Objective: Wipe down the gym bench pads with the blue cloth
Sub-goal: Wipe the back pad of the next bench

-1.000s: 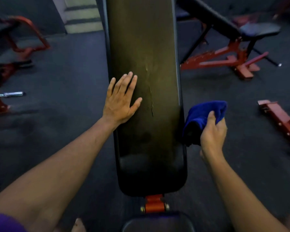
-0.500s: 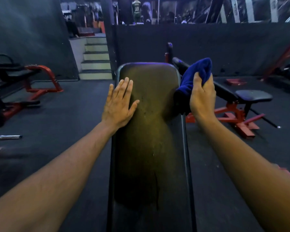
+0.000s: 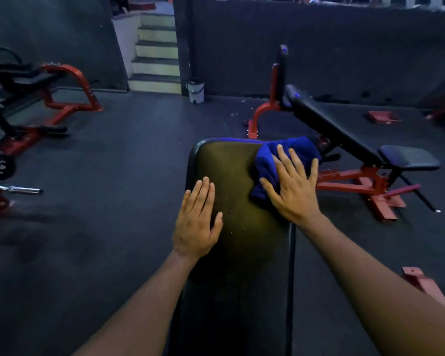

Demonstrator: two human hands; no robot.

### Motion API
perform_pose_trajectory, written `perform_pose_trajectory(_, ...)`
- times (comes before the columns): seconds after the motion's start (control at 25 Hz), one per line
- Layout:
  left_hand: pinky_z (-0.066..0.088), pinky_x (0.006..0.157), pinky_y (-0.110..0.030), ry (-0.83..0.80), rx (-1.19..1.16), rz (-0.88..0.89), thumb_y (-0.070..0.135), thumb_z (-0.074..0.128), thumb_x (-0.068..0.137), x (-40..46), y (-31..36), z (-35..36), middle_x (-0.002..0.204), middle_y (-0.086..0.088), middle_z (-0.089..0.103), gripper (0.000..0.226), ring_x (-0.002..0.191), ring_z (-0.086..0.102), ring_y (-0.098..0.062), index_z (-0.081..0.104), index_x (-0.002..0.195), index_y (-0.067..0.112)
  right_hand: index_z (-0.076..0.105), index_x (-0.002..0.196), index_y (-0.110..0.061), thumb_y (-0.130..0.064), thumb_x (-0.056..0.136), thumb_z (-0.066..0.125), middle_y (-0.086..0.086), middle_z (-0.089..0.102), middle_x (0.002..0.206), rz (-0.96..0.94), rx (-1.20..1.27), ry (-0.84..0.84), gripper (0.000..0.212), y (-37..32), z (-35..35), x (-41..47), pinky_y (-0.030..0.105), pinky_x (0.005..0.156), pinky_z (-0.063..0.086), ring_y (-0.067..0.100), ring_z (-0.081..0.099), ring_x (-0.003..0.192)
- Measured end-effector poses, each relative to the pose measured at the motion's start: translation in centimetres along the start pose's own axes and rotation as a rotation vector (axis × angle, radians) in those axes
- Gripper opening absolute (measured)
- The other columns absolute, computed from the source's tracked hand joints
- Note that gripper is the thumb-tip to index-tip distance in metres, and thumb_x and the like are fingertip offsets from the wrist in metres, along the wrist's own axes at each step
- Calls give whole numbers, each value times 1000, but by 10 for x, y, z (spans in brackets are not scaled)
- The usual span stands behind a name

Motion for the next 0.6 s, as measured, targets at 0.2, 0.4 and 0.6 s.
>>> perform_pose_trajectory(0.2, 14, 129, -44, -15, 9, 3, 35, 43, 100, 6, 3, -4, 169, -13, 22, 68, 158, 14, -24, 29, 159, 4, 38, 150, -30, -64, 92, 35, 3, 18, 165, -42, -76, -120, 68, 7, 10, 21, 70, 110, 24, 38, 11, 150)
perform_pose_trajectory(0.4, 18, 127, -47, -97, 63, 77, 44, 44, 102, -57, 27, 7, 170, -14, 19, 72, 157, 18, -27, 28, 160, 4, 39, 149, -29, -52, 95, 42, 5, 34, 158, 13, -158, -52, 59, -51, 24, 70, 68, 112, 15, 32, 27, 145)
perform_pose_trajectory(0.6, 23, 126, -45, -101, 98, 109, 45, 48, 99, -92, 28, 13, 168, -12, 24, 73, 156, 23, -25, 31, 158, 5, 38, 150, -32, -54, 89, 43, 4, 26, 162, -395, -235, -95, 65, -131, 57, 43, 69, 113, 8, 32, 20, 149)
Point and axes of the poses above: each hand's wrist, its own x-axis towards the middle knuckle, its own z-axis out of the palm, y = z × x, the point moved 8 cm from there along x, towards the middle knuckle
